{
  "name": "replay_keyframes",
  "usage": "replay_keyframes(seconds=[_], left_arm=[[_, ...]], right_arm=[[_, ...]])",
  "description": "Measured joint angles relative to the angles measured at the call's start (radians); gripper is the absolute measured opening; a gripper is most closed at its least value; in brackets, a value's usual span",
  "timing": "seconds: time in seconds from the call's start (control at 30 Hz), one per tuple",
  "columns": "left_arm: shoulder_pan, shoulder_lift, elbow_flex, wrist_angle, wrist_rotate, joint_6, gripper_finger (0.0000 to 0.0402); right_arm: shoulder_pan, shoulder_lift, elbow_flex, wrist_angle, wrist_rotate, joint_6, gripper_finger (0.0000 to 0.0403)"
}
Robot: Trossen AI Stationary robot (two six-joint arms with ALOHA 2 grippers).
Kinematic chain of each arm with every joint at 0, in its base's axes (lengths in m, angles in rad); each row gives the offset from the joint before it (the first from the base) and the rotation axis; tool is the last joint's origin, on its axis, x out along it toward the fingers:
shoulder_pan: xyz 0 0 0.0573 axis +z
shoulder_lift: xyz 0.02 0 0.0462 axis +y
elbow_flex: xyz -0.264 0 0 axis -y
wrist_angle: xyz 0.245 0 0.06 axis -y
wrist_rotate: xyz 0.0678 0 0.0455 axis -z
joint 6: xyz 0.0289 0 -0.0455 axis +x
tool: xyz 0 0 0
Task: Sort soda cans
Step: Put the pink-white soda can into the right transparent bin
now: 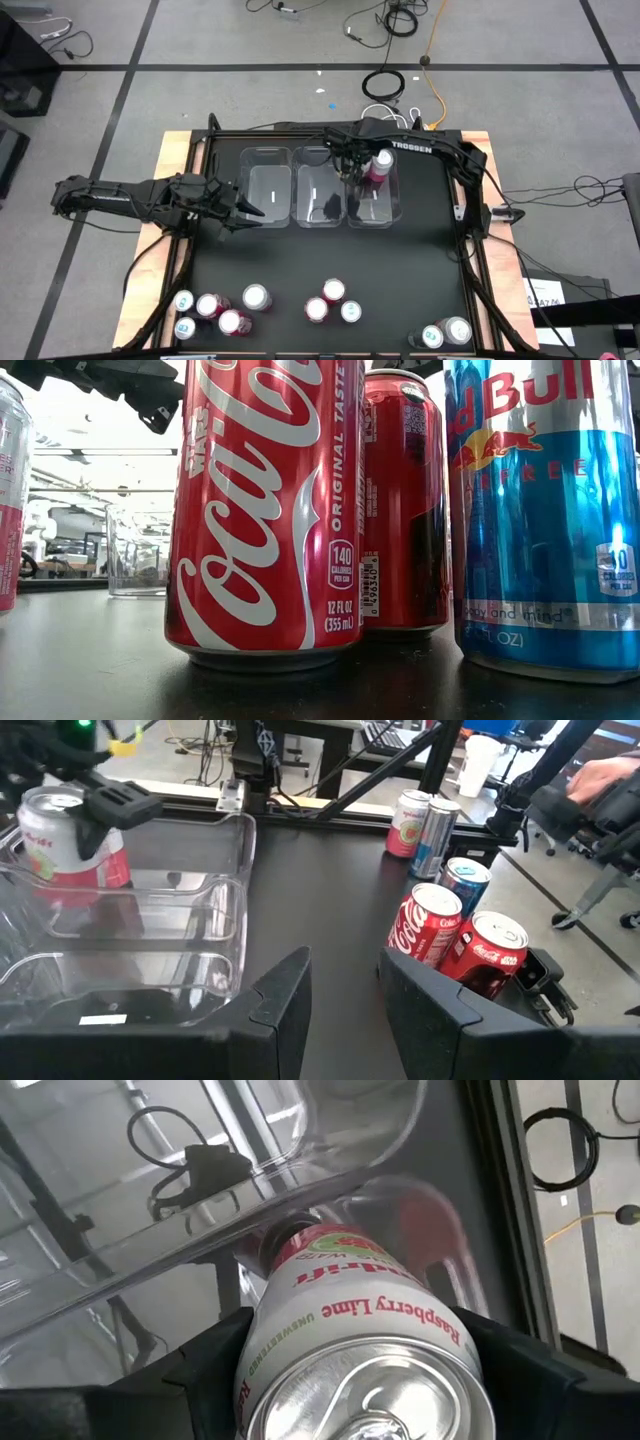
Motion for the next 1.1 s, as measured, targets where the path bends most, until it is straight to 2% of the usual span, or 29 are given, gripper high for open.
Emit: replay_keyframes(seconds=[0.27,0.57,0.87,1.1], left_arm=[[0.0,0.0,0.0,0.0,0.0,0.0,0.0131],[0.0,0.0,0.0,0.0,0.0,0.0,0.0131],[0.0,0.0,0.0,0.0,0.0,0.0,0.0131],[0.0,0.0,0.0,0.0,0.0,0.0,0.0131]], right_arm=[[-0.046,0.001,0.0,0.046,-0.1,-0.045,0.0286],[-0.07,0.017,0.0,0.058,-0.145,-0.073,0.0286],[-0.071,0.059,-0.002,0.061,-0.128,-0.071,0.0288],[-0.072,0.064,-0.002,0.055,-0.123,-0.048,0.0322]])
